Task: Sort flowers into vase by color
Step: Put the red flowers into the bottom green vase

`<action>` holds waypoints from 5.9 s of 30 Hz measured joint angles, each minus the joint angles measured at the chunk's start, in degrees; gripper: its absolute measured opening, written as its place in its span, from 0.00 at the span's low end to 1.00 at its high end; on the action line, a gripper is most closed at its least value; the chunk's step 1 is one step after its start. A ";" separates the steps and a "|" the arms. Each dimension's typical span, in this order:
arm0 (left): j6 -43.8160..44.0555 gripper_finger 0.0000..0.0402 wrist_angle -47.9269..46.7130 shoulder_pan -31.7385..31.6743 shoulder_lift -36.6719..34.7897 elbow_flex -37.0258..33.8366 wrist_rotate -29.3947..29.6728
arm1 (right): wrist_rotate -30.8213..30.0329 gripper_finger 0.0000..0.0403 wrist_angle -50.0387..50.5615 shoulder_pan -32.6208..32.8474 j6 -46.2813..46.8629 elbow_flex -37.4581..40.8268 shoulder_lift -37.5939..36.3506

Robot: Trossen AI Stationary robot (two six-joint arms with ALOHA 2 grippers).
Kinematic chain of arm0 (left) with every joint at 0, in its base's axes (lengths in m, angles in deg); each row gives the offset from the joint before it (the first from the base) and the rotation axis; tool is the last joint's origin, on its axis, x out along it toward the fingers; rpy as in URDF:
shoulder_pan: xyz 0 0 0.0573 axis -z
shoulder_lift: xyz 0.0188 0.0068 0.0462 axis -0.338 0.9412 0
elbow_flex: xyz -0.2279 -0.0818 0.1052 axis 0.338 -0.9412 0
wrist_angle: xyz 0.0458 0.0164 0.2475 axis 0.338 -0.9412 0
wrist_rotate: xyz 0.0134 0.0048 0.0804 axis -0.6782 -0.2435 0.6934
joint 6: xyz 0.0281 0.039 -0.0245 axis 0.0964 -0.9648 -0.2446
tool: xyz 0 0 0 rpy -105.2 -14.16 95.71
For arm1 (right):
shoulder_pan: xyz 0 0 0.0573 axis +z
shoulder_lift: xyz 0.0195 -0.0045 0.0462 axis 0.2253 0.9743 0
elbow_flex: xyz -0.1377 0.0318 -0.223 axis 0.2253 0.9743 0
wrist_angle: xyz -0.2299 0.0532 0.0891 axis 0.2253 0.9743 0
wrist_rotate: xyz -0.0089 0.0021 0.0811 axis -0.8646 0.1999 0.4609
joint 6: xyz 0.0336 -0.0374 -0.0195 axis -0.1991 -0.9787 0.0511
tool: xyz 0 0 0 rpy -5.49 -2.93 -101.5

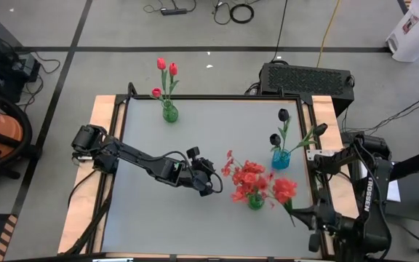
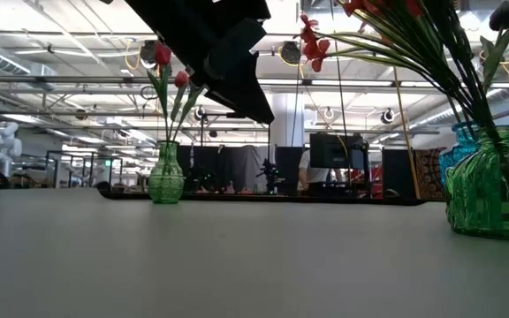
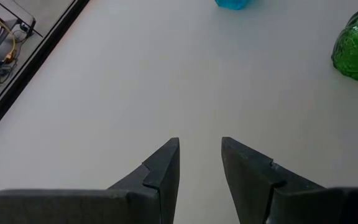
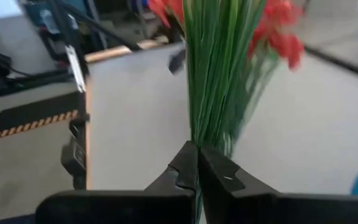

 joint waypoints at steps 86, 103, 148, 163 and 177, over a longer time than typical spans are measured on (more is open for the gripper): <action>-0.26 0.32 2.00 -0.32 0.00 0.00 0.00 | -23.86 0.00 -39.97 -14.41 -36.14 21.55 -3.98; -0.35 0.32 2.85 -0.34 0.00 0.00 0.00 | -23.87 0.00 -41.40 -18.89 -42.04 17.00 -3.93; -0.55 0.32 2.85 -0.32 0.00 0.00 0.00 | -15.16 0.00 -44.13 -18.88 -43.90 17.05 3.48; -0.44 0.32 2.85 -0.32 0.00 0.00 0.00 | -11.22 0.02 -44.01 -18.88 -45.02 17.05 3.48; -0.50 0.32 2.84 -0.32 0.00 0.00 0.00 | -9.73 0.42 -43.91 -18.84 -46.53 17.07 3.45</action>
